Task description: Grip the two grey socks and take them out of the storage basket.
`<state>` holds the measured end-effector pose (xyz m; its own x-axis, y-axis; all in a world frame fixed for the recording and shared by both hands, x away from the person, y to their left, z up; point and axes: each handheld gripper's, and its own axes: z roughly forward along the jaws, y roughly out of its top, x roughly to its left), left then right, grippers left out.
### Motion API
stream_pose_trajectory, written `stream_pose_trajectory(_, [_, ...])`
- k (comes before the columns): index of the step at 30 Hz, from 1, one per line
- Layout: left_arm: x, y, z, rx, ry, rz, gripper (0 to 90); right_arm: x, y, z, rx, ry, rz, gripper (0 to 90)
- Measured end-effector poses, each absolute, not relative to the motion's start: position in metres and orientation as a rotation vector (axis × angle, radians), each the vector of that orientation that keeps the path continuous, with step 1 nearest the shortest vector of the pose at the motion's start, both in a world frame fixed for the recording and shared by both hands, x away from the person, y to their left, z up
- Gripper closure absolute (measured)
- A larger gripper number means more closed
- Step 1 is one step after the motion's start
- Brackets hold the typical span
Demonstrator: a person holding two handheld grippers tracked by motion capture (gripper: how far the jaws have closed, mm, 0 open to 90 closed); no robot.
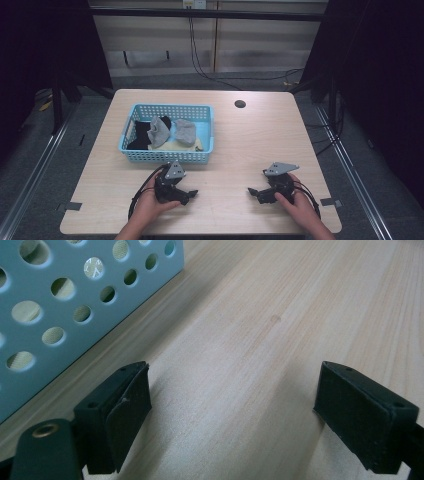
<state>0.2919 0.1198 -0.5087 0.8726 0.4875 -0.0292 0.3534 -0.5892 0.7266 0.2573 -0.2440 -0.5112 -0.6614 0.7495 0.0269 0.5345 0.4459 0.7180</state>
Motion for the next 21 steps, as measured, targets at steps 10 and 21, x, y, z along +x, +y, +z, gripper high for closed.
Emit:
stream_pose_trajectory(10, [0.291, 0.119, -0.504, 2.302, 0.628, 0.203, 13.7, 0.257, -0.244, -0.511, 1.101, 2.406, 1.037, 10.0])
stream_pose_trajectory(21, [0.294, 0.135, -0.477, 2.472, 0.771, 0.052, 21.9, 0.257, -0.244, -0.511, 1.102, 2.406, 1.034, 10.0])
